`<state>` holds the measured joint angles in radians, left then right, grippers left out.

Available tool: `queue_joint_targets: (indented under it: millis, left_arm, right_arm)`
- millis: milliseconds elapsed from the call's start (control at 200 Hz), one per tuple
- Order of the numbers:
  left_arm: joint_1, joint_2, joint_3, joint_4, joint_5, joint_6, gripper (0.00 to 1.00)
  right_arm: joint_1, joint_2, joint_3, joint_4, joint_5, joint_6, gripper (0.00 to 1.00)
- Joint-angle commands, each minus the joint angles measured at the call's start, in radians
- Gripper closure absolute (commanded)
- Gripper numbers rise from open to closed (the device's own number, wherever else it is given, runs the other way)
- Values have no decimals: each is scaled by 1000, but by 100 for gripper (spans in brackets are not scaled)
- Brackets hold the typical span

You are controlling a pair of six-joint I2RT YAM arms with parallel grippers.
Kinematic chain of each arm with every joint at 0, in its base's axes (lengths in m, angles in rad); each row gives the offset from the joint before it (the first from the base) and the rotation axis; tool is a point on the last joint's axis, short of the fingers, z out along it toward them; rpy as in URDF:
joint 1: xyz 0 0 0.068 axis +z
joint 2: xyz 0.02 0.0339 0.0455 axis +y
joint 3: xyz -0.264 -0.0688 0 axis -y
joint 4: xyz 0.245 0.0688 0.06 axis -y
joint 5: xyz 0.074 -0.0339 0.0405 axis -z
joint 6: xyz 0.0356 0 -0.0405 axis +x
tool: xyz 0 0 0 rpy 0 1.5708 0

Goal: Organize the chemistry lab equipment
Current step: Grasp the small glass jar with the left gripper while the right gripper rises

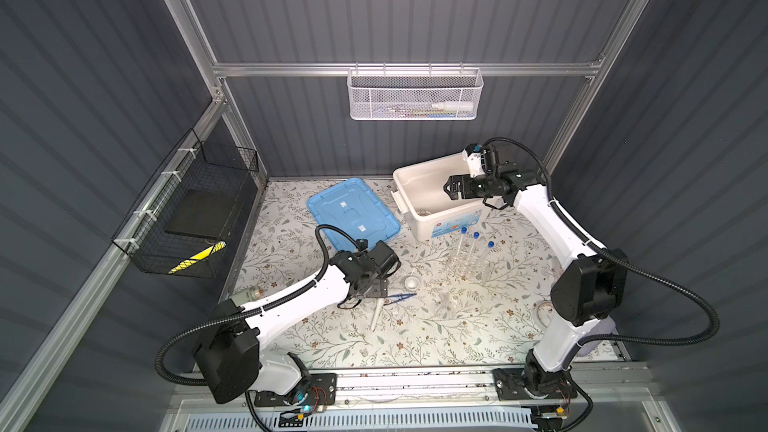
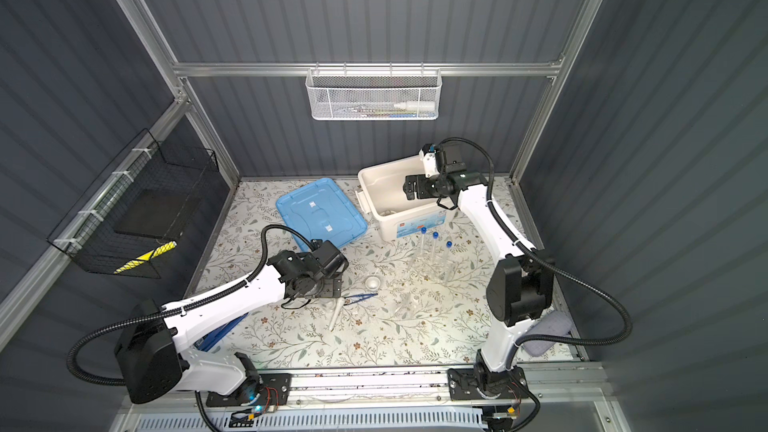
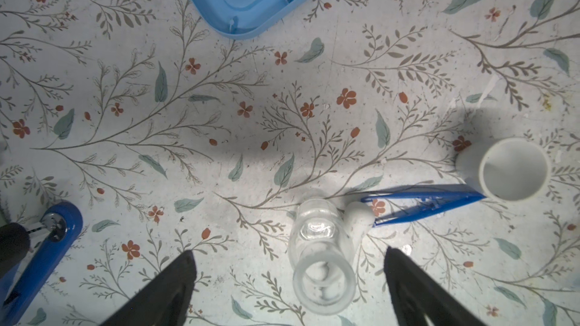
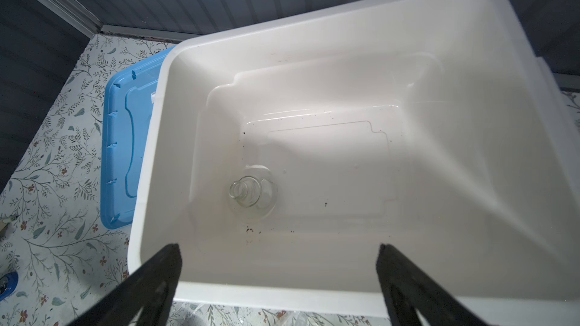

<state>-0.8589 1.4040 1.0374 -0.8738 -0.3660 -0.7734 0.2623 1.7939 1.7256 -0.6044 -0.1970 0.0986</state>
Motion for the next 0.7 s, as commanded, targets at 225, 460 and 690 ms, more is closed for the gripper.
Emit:
queue_joint_targets:
  millis: [225,460,690]
  left_arm:
    - [-6,31,-37,23,51,-29,18]
    - [-6,65,-47,45,100,-26,31]
    - [-5,70,-55,44,118,-16,39]
  right_arm:
    - [-12,-25,-28,13,21,13,1]
    - [-15,-28,-31,13,18,18,1]
    - [-17,-32,-41,14,21,21,1]
